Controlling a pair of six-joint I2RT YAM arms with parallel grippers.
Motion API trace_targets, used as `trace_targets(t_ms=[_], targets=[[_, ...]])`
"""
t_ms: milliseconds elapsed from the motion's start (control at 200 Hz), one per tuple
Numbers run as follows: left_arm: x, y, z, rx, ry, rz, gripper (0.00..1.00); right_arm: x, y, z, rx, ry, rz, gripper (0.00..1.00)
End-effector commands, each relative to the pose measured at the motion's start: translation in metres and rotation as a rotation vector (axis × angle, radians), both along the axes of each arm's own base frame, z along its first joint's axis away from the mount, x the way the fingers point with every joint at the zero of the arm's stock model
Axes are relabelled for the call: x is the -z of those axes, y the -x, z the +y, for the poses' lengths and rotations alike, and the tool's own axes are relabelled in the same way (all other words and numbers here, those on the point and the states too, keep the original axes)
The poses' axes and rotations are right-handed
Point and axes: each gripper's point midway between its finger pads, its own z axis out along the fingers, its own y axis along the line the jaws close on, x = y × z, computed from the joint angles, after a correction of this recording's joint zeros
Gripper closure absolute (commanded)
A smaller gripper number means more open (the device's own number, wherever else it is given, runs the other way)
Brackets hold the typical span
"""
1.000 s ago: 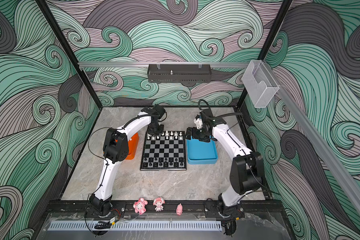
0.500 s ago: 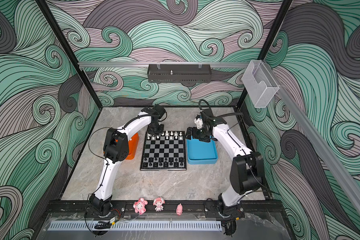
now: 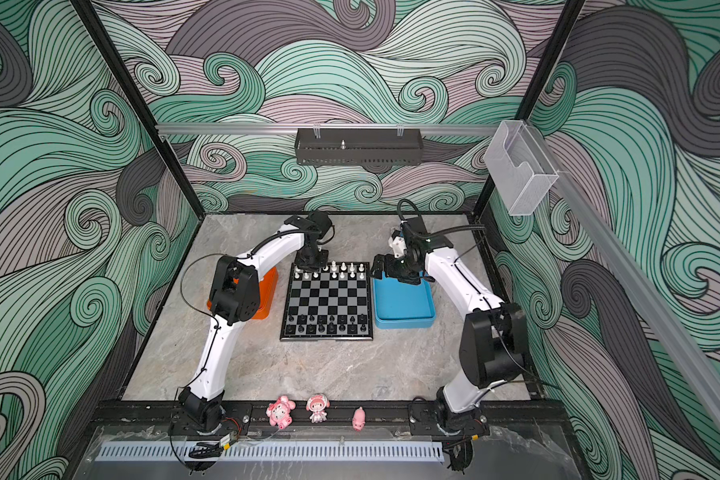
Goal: Set up the chess pieces on the board
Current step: 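Lower the white pawn toward an empty square in the second-farthest row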
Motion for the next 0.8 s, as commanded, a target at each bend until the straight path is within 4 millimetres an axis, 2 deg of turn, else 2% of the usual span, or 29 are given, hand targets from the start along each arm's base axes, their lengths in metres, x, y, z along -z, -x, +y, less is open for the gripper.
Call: trace_targets(t_ms=[0,796], targets=[[-0.0006,-0.0046,-0.0012,-0.005,-0.014,-0.013,0.86,0.0069,0.0025,-0.0002,-0.015,0.0,0.014,0.01],[0.0025,-0.0048,-0.0029,-0.01,-0.007,-0.008,0.84,0.0075,0.0015,-0.0017,-0.012,0.001,0.013,0.01]])
